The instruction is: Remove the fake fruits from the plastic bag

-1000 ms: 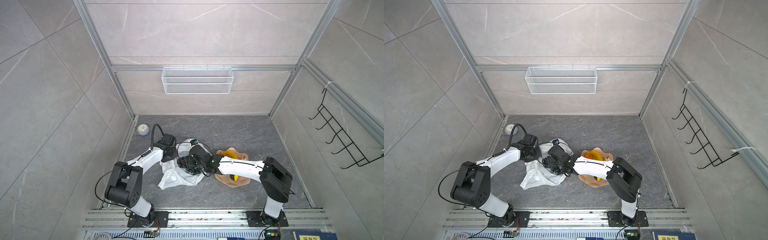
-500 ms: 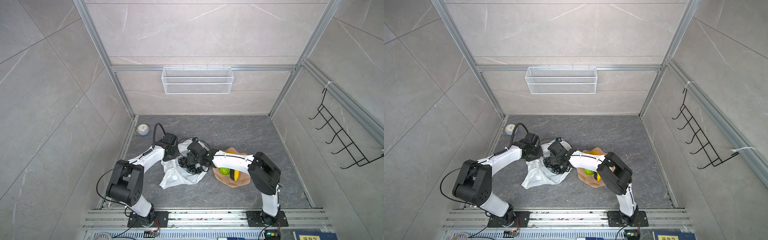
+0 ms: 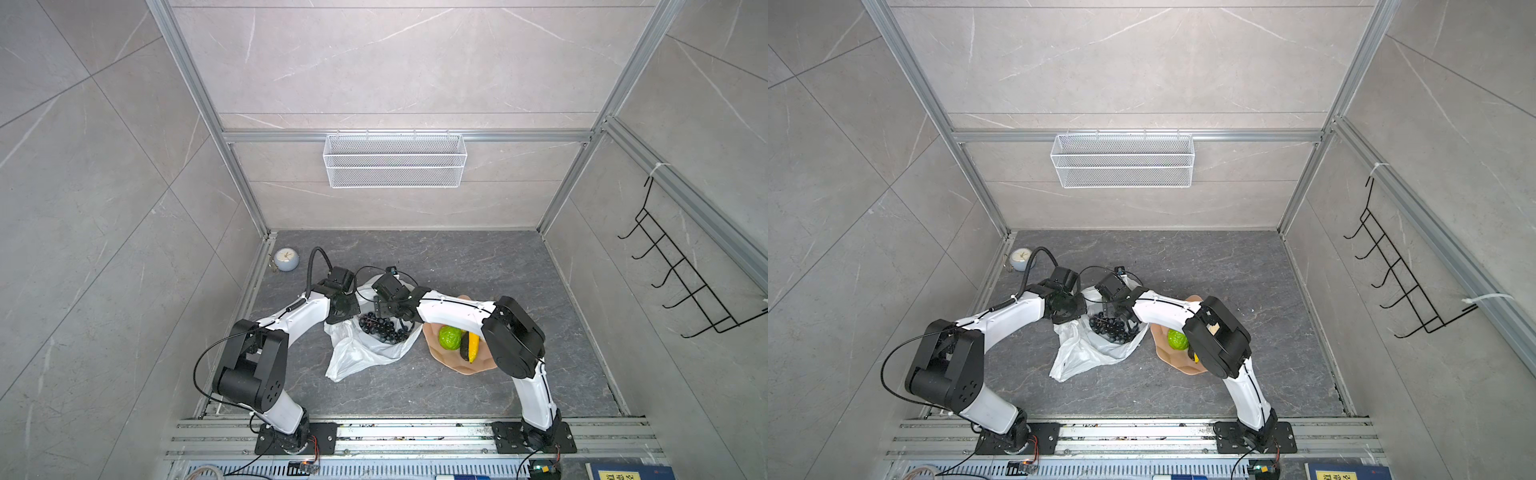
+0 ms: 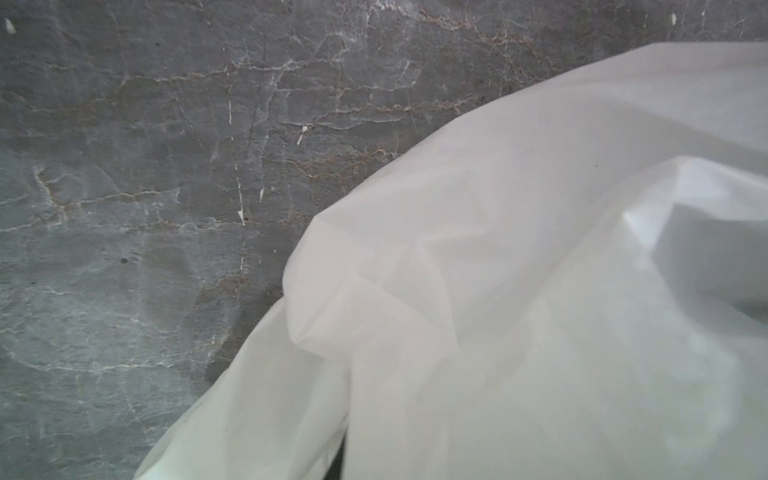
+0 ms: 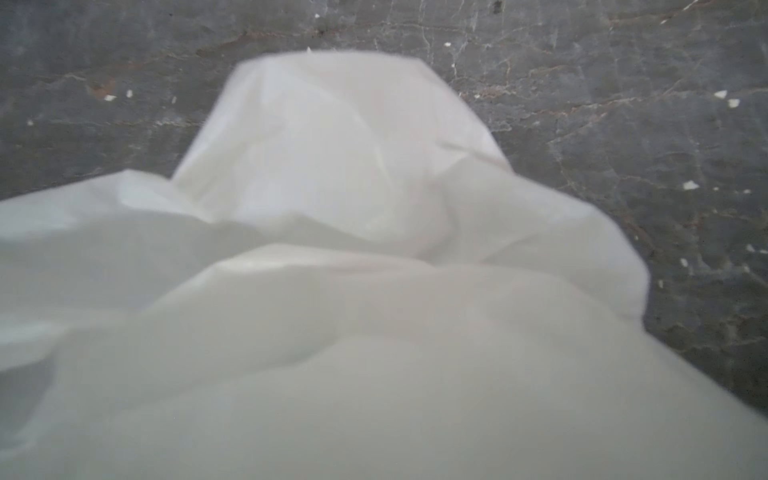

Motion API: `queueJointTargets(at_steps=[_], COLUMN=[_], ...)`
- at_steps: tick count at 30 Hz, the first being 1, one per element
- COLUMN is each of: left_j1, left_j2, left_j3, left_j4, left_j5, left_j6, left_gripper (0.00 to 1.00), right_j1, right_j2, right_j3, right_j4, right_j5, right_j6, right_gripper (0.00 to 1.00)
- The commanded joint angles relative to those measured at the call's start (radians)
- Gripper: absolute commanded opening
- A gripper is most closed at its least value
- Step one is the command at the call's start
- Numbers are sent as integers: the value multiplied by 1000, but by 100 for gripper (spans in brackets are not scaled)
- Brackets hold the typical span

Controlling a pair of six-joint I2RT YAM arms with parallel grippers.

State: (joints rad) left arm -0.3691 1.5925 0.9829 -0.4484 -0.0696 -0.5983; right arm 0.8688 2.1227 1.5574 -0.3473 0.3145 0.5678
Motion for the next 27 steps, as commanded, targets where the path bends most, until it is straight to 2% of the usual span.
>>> queueJointTargets(at_steps=[1, 9, 15, 21, 27], left_j1=[-9, -10, -9, -10, -10], left_j2=[-12, -14, -21, -17, -19], left_j3=[-8, -21, -30, -32, -21], left_j4=[-7, -3, -3, -4, -15], left_j5=[2, 2, -4, -13, -40], left_j6=[-11, -13, -14, -24, -46], left_gripper=[0, 0, 1, 0, 0], right_j1=[-8, -30, -40, -38, -9], right_j2=[58, 165, 194, 126, 5], right_j3=[70, 201, 253, 191, 95], right_j4=[-46, -90, -119, -72, -26], right_j5=[6, -20, -13, -26, -39], right_j6=[-25, -8, 6, 4, 0], right_gripper=[86, 88, 74, 61, 58])
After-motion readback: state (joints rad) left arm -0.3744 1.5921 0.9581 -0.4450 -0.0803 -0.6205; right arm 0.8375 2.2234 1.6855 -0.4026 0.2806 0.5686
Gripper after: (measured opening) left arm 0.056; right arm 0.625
